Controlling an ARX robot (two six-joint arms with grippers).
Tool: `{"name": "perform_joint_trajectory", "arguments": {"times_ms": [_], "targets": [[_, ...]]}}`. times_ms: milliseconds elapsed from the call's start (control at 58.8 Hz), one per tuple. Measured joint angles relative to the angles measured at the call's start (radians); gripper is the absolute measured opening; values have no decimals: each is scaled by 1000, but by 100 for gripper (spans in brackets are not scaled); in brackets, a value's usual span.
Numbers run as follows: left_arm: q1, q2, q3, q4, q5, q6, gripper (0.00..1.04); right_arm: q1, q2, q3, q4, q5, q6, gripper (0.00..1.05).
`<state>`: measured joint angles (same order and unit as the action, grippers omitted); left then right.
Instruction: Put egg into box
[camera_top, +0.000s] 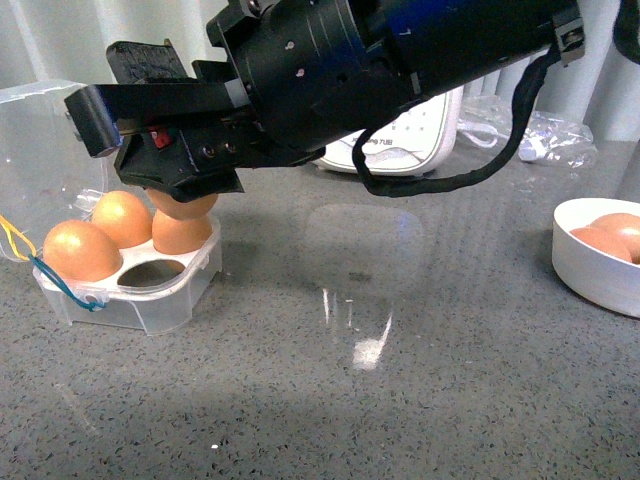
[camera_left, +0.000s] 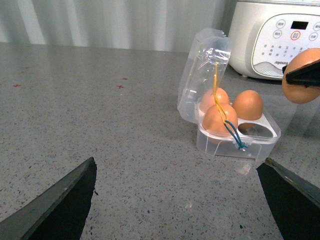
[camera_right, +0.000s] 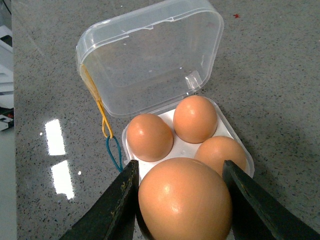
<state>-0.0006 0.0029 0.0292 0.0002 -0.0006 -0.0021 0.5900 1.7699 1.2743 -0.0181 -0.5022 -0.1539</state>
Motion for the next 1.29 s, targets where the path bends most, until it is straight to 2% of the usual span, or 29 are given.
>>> {"name": "perform_joint_trajectory", "arguments": {"times_ms": [374, 1190, 1292], "targets": [[0, 0, 0, 0, 0, 0, 98, 46, 39, 24, -35, 1, -43, 43], [0, 0, 0, 0, 0, 0, 98, 48, 83, 41, -48, 23, -68, 43], [0, 0, 0, 0, 0, 0, 98, 48, 83, 41, -48, 23, -70, 58]]}}
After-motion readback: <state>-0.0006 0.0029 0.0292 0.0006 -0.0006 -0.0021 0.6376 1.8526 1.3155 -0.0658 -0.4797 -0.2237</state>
